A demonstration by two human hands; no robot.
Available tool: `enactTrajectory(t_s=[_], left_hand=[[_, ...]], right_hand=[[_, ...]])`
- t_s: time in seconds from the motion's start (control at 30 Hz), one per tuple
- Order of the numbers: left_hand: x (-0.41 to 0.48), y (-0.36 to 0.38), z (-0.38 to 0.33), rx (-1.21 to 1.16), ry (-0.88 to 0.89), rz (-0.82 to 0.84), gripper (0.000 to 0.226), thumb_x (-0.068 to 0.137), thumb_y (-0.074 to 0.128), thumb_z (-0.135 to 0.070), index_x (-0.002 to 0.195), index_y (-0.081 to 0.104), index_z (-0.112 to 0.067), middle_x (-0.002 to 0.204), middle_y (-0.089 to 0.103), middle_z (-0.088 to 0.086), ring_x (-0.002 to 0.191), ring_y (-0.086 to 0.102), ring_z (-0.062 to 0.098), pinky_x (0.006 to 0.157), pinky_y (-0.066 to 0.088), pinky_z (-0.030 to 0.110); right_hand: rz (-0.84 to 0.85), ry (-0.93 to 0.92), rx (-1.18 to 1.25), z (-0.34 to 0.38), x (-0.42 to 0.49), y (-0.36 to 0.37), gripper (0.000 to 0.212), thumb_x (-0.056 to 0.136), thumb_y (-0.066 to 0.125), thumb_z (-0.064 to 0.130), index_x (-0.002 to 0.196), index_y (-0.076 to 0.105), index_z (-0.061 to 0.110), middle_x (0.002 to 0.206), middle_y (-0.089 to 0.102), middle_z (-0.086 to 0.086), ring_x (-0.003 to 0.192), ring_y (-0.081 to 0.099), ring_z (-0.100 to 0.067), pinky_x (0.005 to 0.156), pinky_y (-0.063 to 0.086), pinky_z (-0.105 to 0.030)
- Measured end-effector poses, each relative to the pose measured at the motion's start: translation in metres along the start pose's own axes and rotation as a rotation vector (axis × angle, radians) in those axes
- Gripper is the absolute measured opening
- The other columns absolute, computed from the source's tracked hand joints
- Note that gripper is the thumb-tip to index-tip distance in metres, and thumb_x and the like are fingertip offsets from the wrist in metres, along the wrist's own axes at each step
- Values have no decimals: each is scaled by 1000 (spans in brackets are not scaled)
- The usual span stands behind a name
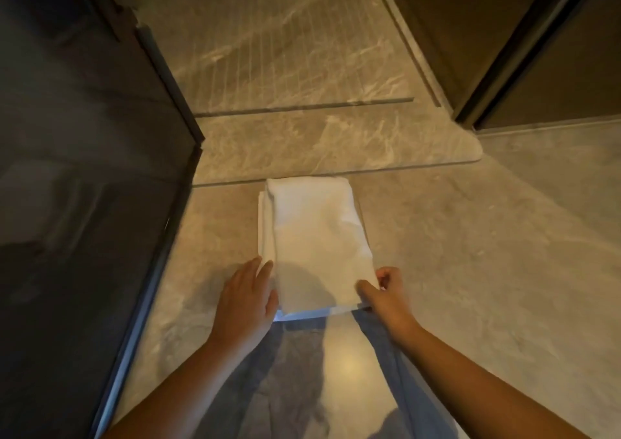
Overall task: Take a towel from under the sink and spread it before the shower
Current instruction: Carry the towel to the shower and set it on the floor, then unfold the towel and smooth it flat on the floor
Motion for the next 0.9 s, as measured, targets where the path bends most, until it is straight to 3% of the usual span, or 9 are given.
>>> enactTrajectory(t_s=[0.1, 0.23, 0.33, 0.4, 0.47, 0.5, 0.7, 0.9], left_hand=[[-3, 9, 6, -16, 1, 23, 48, 86, 62, -23, 128, 48, -5, 134, 50, 21, 124, 45, 39, 98, 40, 51], [-1, 23, 5, -5, 19, 87, 58, 91, 45, -41, 142, 28, -17, 150, 28, 13, 139, 24, 29, 109, 27, 44], [2, 35, 8, -31, 10, 155, 70, 90, 41, -51, 145, 9, -24, 156, 8, 12, 142, 9, 28, 112, 20, 42], [3, 42, 11, -36, 4, 196, 77, 87, 43, -55, 145, -1, -29, 156, -3, 12, 143, 2, 27, 113, 18, 42], [6, 48, 12, -58, 5, 227, 79, 86, 46, -56, 145, 0, -30, 156, -4, 11, 143, 2, 28, 113, 17, 43], [6, 51, 13, -71, 6, 247, 78, 85, 47, -56, 145, 3, -30, 156, -4, 10, 143, 2, 27, 113, 18, 42], [1, 66, 15, -36, 65, 271, 74, 87, 42, -56, 145, 6, -27, 157, -3, 7, 143, 6, 25, 112, 18, 37], [-9, 57, 37, -32, 49, 209, 73, 87, 42, -55, 145, 8, -26, 157, 2, 7, 142, 10, 25, 111, 21, 38]], right_hand=[[41, -11, -3, -5, 2, -2, 26, 79, 66, 8, 89, 43, 17, 80, 54, -4, 66, 54, -14, 63, 47, -30], [103, -66, -83, -1, 13, -7, 52, 81, 68, 16, 124, 40, 19, 90, 53, 11, 76, 54, -2, 63, 45, -18], [229, -123, -88, 9, 16, 0, 63, 80, 69, 18, 132, 35, 30, 108, 54, 9, 87, 57, -3, 69, 50, -15], [295, -139, -115, 10, 16, 9, 68, 80, 69, 17, 136, 31, 28, 129, 50, 1, 110, 55, -12, 87, 50, -23], [310, -128, -163, 8, 16, 15, 79, 80, 68, 16, 143, 21, 21, 148, 33, -5, 134, 36, -22, 107, 37, -36], [309, -127, -173, 7, 17, 16, 81, 80, 69, 15, 144, 18, 21, 151, 29, -5, 138, 29, -21, 109, 32, -37], [322, -146, -306, 6, 20, 20, 80, 80, 69, 17, 143, 21, 23, 150, 33, -4, 132, 39, -24, 106, 39, -46], [330, -169, -293, 5, 16, 43, 80, 78, 72, 18, 142, 25, 27, 145, 39, 1, 116, 44, -9, 95, 40, -27]])
Point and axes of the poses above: each hand's wrist, its own x-axis towards the middle knuckle, its own y-axis out of the palm, z = x × y, the point moved 7 cm from there along x, towards the middle knuckle
